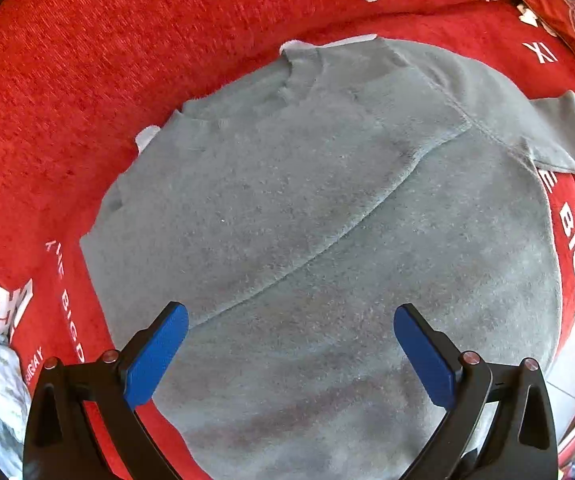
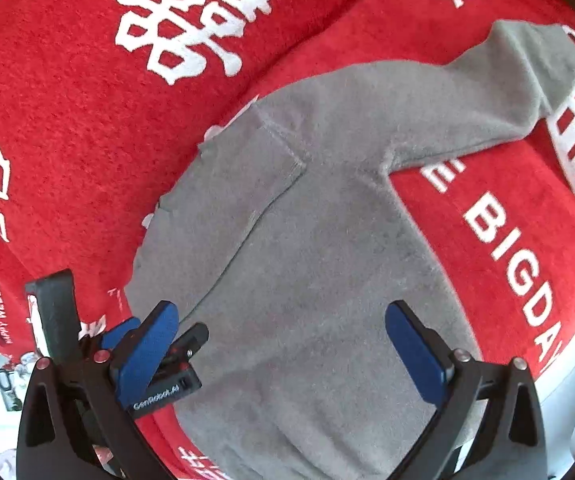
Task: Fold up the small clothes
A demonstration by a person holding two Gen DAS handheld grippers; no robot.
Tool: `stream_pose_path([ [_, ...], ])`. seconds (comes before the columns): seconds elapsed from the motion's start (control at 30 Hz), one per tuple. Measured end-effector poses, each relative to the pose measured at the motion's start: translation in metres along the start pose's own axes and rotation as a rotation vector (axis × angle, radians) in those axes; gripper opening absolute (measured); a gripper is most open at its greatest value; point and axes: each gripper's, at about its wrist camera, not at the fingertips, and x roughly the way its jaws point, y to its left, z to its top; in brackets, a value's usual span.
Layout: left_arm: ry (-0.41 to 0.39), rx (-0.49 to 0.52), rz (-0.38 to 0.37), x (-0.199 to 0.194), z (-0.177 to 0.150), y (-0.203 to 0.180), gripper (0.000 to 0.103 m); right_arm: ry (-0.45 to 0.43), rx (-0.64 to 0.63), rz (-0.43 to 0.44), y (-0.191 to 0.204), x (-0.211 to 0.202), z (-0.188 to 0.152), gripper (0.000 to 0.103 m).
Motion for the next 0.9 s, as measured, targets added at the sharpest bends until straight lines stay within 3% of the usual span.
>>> stream_pose_path([
  [0.23, -0.003, -0.022, -0.029, -0.007, -0.010, 0.001, 0.103, 0.076, 0.006, 0.103, -0.007, 0.006, -0.006, 0.103],
  [0.37, 0.009, -0.086, -0.024, -0.013, -0.015, -0.001, 0.103, 0.137, -0.004, 0.011, -0.015, 0.018, 0.002, 0.103],
  [0.47, 0.034, -0.146, -0.029, -0.010, -0.016, -0.008, 0.103, 0.183, -0.049, 0.025, -0.019, 0.020, 0.015, 0.103],
  [0.6, 0.096, -0.200, -0.016, 0.000, -0.009, -0.028, 0.103, 0.177, -0.060, 0.059, -0.038, 0.008, 0.033, 0.103],
  [0.9, 0.090, -0.168, 0.008, 0.013, 0.029, -0.097, 0.103, 0.143, 0.123, 0.211, -0.118, 0.009, 0.078, 0.103],
])
